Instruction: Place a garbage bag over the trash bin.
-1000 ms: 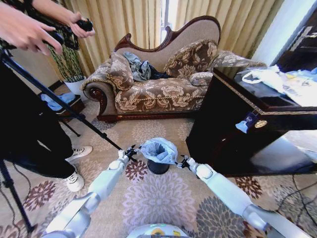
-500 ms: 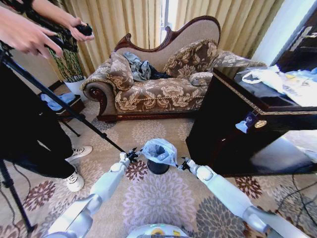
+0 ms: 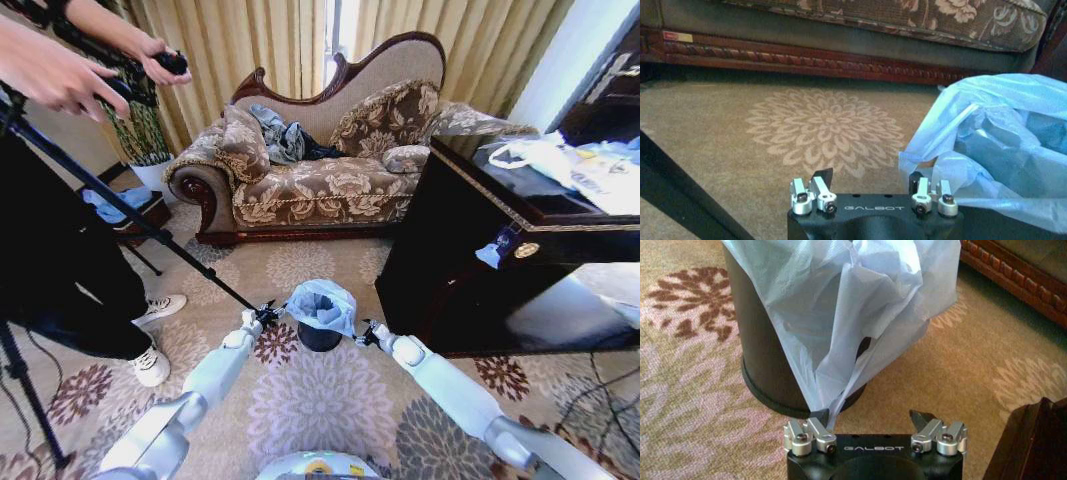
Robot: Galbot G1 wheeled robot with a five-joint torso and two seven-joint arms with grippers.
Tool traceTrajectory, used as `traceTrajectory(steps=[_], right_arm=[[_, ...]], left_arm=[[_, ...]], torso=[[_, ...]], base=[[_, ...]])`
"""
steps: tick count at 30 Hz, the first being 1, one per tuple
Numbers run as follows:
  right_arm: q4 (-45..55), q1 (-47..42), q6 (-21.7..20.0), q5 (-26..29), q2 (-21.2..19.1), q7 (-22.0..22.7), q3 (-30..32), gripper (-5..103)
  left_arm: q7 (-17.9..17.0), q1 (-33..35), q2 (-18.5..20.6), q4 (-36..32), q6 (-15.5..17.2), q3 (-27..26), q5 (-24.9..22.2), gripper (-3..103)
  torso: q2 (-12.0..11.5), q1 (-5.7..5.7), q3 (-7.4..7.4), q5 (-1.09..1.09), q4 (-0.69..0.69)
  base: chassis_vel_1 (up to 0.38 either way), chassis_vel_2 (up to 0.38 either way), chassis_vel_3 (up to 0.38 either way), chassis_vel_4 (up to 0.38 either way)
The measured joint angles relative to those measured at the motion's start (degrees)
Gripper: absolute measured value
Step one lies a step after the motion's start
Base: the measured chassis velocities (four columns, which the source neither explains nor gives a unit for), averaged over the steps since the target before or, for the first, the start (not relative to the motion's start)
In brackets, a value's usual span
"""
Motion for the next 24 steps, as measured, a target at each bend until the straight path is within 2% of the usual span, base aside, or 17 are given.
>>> traceTrajectory(steps=[4, 15, 20, 22, 24], right_arm=[[-1.4, 0.4, 1.0, -1.1, 0.9, 1.5, 0.3, 79], [-3.6, 1.2, 4.3, -2.2, 1.8, 5.2, 0.9, 79], [-5.7, 2.1, 7.5, -3.6, 3.4, 9.1, 1.7, 79], [-5.5, 2.5, 7.7, -4.1, 3.4, 9.7, 1.9, 79], [-5.2, 2.7, 7.9, -4.3, 3.3, 10.0, 2.0, 79]], left_arm=[[-1.7, -1.0, -0.4, 1.1, -0.4, -0.5, -0.4, 70], [-3.2, -1.6, -0.6, 1.5, -0.5, -0.9, -1.4, 70], [-4.1, -2.0, -1.3, 1.9, -0.5, -2.2, -2.0, 72], [-4.7, -2.1, -1.4, 1.7, -0.4, -2.6, -2.5, 66], [-4.9, -2.0, -1.4, 1.2, -0.3, -2.8, -2.7, 68]], torso=[[0.0, 0.0, 0.0, 0.01, 0.0], [0.0, 0.0, 0.0, 0.01, 0.0], [0.0, 0.0, 0.0, 0.01, 0.0], [0.0, 0.0, 0.0, 0.0, 0.0], [0.0, 0.0, 0.0, 0.0, 0.01]], base=[[0.0, 0.0, 0.0, 0.0], [0.0, 0.0, 0.0, 0.0], [0.0, 0.0, 0.0, 0.0], [0.0, 0.0, 0.0, 0.0], [0.0, 0.0, 0.0, 0.0]])
